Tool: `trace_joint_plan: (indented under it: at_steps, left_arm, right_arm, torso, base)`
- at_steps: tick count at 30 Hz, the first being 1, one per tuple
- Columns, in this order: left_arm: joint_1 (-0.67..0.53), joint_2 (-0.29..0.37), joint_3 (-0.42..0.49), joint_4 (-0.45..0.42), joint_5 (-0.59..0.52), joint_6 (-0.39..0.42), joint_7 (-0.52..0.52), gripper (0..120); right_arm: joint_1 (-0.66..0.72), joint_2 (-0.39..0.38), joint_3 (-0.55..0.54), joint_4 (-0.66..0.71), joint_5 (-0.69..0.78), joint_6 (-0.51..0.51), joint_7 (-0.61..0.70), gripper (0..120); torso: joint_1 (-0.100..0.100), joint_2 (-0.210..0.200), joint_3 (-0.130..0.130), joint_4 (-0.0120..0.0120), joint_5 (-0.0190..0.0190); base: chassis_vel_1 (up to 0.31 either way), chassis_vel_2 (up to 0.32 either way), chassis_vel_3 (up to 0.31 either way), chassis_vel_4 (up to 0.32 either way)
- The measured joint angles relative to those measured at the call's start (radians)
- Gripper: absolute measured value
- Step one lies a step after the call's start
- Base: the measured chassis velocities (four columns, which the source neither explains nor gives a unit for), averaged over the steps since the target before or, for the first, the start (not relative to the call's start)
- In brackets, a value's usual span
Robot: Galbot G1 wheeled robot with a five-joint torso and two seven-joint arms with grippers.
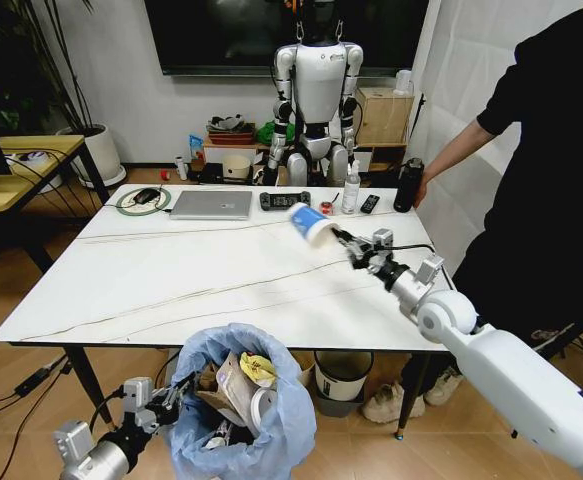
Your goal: Pick up the trash bin and place the trash from the table into it.
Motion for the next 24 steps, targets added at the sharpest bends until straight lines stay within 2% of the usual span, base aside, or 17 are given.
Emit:
trace_joint_plan:
  at_steps: [5,7,11,17,22,24]
  left_arm:
    - [-0.002,-0.007,0.003,0.001,0.000,0.001,0.000,0]
    - [-0.002,-0.007,0.003,0.001,0.000,0.002,0.000,0]
    - [0.003,-0.012,-0.002,-0.008,0.001,0.003,-0.001,0]
    - [0.011,-0.020,-0.007,-0.021,0.005,0.004,-0.001,0]
    - [0.015,-0.025,-0.011,-0.028,0.006,0.004,-0.001,0]
    - [0.018,-0.026,-0.014,-0.033,0.006,0.004,-0.002,0]
  right_arm:
    - [0.009,-0.063,-0.159,0.135,0.003,0.016,-0.098,0]
    - [0.012,-0.064,-0.181,0.140,-0.004,0.016,-0.099,0]
    - [0.040,-0.044,-0.298,0.141,-0.055,0.021,-0.077,0]
    - [0.060,-0.015,-0.344,0.112,-0.097,0.024,-0.066,0]
    - [0.052,-0.016,-0.342,0.094,-0.131,0.035,-0.076,0]
    - [0.039,-0.026,-0.324,0.087,-0.145,0.044,-0.095,7]
  torso:
    - [0.000,0.000,0.000,-0.0003,-0.0001]
    - [0.000,0.000,0.000,-0.0002,-0.0001]
    - [0.000,0.000,0.000,-0.0001,-0.0001]
    - [0.000,0.000,0.000,0.0001,0.0000]
    - [0.000,0.000,0.000,0.0000,0.0000]
    - [0.000,0.000,0.000,-0.0001,0.0000]
  base:
    - [0.000,0.000,0.000,0.000]
    - [0.000,0.000,0.000,0.000]
    - [0.000,0.000,0.000,0.000]
    - [0.000,0.000,0.000,0.000]
    - [0.000,0.000,0.000,0.000]
    - [0.000,0.000,0.000,0.000]
